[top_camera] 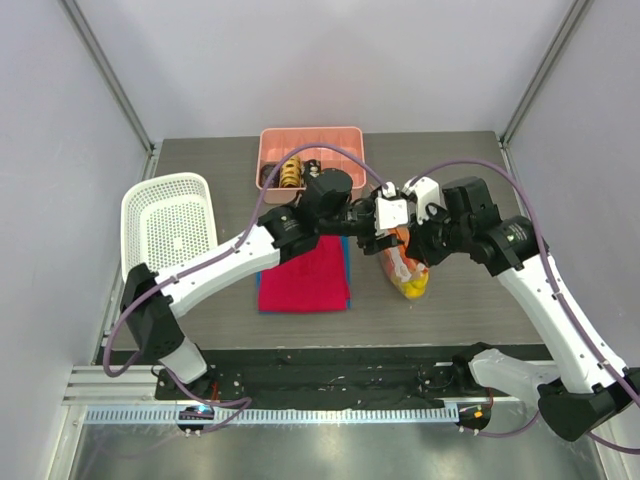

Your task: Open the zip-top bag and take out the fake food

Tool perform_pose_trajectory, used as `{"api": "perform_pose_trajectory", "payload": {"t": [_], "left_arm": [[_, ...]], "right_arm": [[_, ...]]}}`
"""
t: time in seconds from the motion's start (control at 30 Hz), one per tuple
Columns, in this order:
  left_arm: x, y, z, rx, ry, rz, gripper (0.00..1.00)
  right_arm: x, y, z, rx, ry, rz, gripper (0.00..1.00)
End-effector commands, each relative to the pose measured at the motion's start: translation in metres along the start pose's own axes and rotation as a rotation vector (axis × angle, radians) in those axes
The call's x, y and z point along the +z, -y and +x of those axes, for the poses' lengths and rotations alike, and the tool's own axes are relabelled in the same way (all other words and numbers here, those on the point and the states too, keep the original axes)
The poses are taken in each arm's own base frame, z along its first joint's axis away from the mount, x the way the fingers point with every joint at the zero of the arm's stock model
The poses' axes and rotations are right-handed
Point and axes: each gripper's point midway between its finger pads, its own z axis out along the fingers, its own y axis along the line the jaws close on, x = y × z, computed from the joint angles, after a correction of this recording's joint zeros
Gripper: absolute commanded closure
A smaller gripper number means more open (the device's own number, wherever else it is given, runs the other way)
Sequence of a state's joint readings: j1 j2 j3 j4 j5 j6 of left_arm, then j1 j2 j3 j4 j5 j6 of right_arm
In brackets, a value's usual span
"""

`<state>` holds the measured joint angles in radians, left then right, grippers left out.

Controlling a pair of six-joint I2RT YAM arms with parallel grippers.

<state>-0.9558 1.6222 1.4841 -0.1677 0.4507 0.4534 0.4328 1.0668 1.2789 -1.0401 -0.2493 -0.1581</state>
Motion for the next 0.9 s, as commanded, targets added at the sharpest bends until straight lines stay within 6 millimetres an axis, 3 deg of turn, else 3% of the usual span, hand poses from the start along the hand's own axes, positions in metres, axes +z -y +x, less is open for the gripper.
{"api": "perform_pose_trajectory", "payload": {"t": [0.0,0.2,0.43,0.5,0.53,0.6,0.63,0.67,0.7,0.73,0.87], "left_arm": [[0.000,0.008,-0.026,0.039,0.085,0.070,0.36],[0.008,0.027,0.007,-0.008,0.010,0.212,0.36],[0.022,0.030,0.027,0.002,-0.027,0.260,0.39],[0.028,0.029,0.033,-0.009,-0.040,0.251,0.50],[0.032,0.019,0.035,-0.005,-0.041,0.202,0.71],[0.033,0.009,0.030,-0.035,-0.030,0.138,0.88],[0.034,0.005,0.029,-0.039,-0.019,0.110,1.00],[0.034,-0.002,0.028,-0.066,-0.022,0.067,1.00],[0.034,-0.004,0.027,-0.088,-0.020,0.051,1.00],[0.033,-0.007,0.027,-0.112,-0.023,0.042,1.00],[0.030,-0.023,0.020,-0.315,-0.010,-0.008,1.00]], "right_arm": [[-0.009,-0.004,-0.008,-0.003,0.055,-0.013,0.99],[-0.013,-0.007,-0.009,-0.010,0.068,-0.029,0.99],[-0.014,-0.011,-0.003,-0.002,0.073,-0.044,0.99],[-0.016,-0.011,-0.003,0.003,0.081,-0.046,0.99],[-0.017,-0.011,-0.002,0.006,0.083,-0.046,0.99],[-0.016,-0.007,-0.002,0.024,0.081,-0.020,0.99],[-0.016,-0.004,-0.003,0.083,0.082,0.010,0.85],[-0.016,0.004,-0.004,0.124,0.088,0.056,0.69],[-0.020,0.023,-0.003,0.163,0.091,0.175,0.52],[-0.023,0.025,-0.007,0.286,0.122,0.210,0.34],[-0.039,0.038,-0.012,0.533,0.330,0.320,0.18]]}}
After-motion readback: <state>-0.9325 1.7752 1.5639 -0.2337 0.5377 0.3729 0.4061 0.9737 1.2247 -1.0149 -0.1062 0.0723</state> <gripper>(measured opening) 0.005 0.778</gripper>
